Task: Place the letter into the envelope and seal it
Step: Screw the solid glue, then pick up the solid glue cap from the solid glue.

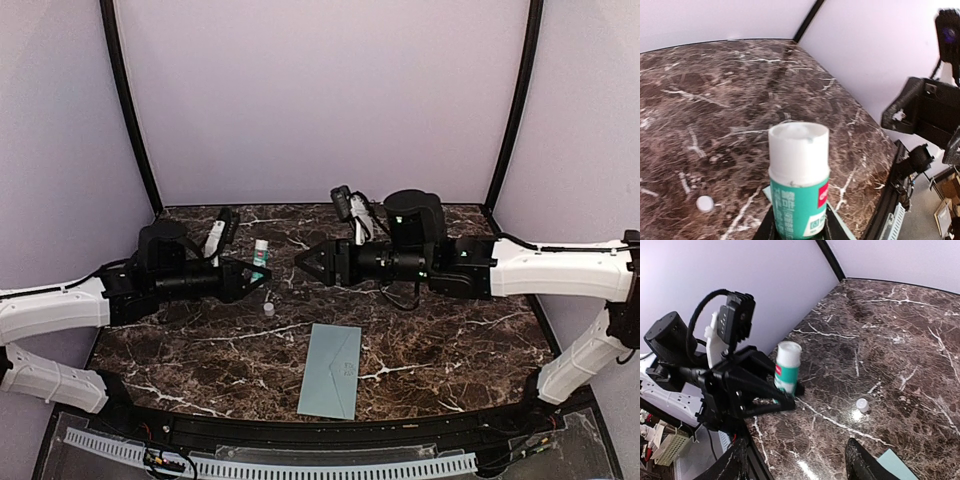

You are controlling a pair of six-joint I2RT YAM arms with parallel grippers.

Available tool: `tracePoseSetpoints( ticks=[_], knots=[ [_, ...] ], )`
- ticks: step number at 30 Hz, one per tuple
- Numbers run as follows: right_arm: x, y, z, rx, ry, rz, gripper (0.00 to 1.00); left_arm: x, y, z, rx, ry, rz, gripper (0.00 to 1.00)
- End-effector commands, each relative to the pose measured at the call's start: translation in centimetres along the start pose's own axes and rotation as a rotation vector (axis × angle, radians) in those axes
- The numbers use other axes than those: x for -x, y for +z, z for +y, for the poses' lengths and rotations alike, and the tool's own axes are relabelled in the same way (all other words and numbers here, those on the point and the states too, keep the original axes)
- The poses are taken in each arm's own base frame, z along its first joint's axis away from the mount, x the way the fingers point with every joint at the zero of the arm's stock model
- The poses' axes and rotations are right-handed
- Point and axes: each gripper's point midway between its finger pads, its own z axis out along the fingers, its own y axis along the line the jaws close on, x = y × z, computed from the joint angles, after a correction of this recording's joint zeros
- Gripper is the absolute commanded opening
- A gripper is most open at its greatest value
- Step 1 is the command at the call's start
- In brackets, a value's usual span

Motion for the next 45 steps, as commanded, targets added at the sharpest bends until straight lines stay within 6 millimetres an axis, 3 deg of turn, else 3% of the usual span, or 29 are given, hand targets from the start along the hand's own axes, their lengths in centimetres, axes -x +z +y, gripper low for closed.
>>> tracePoseSetpoints(
  ticks=[1,6,10,20,24,31,45],
  knots=[
    [-0.3,1.7,-3.2,-0.135,-0.011,0.022,0.63,0.7,-2.6,4.8,0.119,0.003,0.052,0.00],
    [-2.9,5.6,-5.4,-0.226,-0.028,0.133,0.62,2.8,-6.4,11.2,0.282,-0.041,0.043,0.00],
    [-4.6,8.9,-6.5,-0.282,-0.056,0.200,0.62,4.2,-8.7,13.8,0.367,-0.053,-0.020,0.00],
    [-9.1,16.7,-10.1,-0.415,-0.149,0.348,0.61,4.4,-10.2,14.2,0.419,-0.030,-0.054,0.00],
    [-10.2,18.4,-11.0,-0.464,-0.190,0.380,0.61,4.5,-10.6,14.3,0.433,-0.027,-0.059,0.00],
    [-12.2,20.0,-12.7,-0.510,-0.209,0.422,0.59,4.4,-10.6,14.2,0.431,-0.027,-0.058,0.00],
    [-13.3,20.9,-13.9,-0.539,-0.226,0.433,0.44,4.3,-10.4,14.2,0.425,-0.026,-0.055,0.00]
  ],
)
